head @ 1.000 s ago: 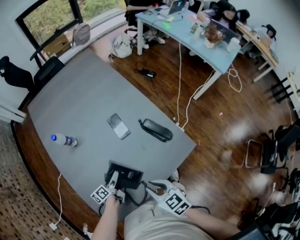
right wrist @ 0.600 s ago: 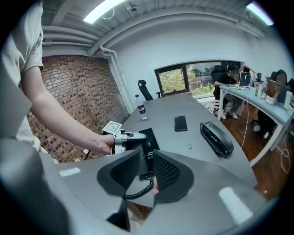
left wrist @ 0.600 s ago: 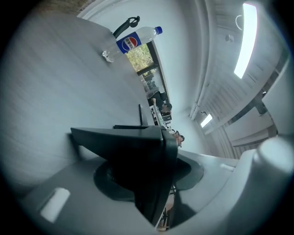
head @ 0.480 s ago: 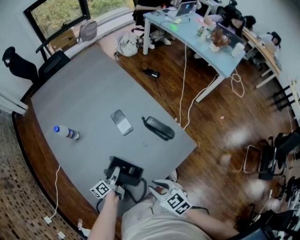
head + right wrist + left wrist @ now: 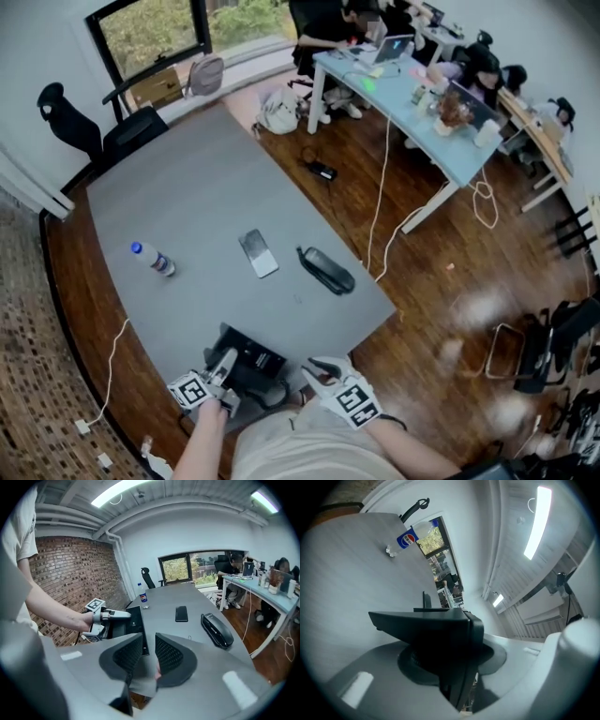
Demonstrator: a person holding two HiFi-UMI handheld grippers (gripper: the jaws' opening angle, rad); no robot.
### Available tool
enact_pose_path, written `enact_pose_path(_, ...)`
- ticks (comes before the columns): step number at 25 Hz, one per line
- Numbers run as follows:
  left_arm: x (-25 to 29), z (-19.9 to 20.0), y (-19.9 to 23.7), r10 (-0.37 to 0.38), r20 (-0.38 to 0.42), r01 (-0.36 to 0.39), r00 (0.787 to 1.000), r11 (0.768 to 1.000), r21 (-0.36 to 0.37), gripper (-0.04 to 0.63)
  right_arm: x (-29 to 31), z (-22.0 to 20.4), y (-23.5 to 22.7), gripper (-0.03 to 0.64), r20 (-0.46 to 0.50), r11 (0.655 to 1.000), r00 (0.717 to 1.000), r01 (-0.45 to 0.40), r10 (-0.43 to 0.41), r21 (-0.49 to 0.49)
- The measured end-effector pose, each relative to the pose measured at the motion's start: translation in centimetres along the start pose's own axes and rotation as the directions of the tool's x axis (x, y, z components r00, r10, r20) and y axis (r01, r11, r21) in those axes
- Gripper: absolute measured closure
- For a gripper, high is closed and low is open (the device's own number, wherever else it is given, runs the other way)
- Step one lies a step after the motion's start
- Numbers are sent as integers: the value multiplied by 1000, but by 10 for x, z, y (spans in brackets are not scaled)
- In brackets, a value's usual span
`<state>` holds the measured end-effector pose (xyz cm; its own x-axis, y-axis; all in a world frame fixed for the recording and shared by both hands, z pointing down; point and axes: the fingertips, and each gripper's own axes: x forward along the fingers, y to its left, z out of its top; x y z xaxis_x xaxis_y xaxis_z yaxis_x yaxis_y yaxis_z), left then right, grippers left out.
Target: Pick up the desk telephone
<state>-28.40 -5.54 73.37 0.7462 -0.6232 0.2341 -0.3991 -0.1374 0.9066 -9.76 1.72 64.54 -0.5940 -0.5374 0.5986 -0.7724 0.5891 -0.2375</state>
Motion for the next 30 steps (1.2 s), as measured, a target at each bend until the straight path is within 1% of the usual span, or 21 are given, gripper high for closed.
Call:
enact_pose_path(3, -24, 3, -31, -2, 27, 2, 1000, 1000, 11, 425, -4, 9, -9, 554, 27, 1000, 1000, 7, -7, -12)
enact_pose_path(6, -42, 11, -73, -56, 68, 53, 996, 998, 46, 426, -4, 24, -16, 554, 61, 1000, 998, 4, -2, -23)
enact_pose_path(8, -54, 15, -96, -78, 93, 72, 993, 995, 65, 426, -3, 33, -19, 554, 74, 999, 997, -4, 6, -33)
enact_pose_path(12, -69, 26, -138, -104, 141, 96, 985, 993, 65, 426, 0, 48, -24, 554, 93, 997, 995, -28, 34, -66)
enact_pose_path(16, -69, 29, -172, -93, 133, 79, 987, 991, 106, 426, -4, 65, -24, 554, 136, 994, 987, -71, 81, -78)
enact_pose_path(18, -64, 28, -187, -69, 123, 53, 990, 990, 129, 426, -9, 75, -24, 554, 149, 991, 982, -100, 112, -85)
enact_pose_path(20, -58, 22, -198, -26, 120, 11, 992, 992, 125, 426, -18, 86, -25, 554, 157, 987, 977, -129, 143, -99)
enact_pose_path(22, -53, 14, -211, 18, 115, -29, 993, 995, 99, 426, -31, 100, -28, 554, 170, 981, 970, -154, 172, -116)
enact_pose_path(24, -47, 6, -226, 37, 111, -45, 993, 996, 73, 426, -47, 117, -33, 554, 195, 976, 961, -173, 197, -133)
enact_pose_path(28, -34, -8, -261, 0, 138, -7, 990, 999, 47, 426, -84, 152, -44, 554, 243, 964, 937, -220, 251, -149)
enact_pose_path(30, -29, -14, -280, -18, 150, 11, 989, 999, 48, 426, -108, 169, -43, 554, 267, 947, 912, -274, 311, -166)
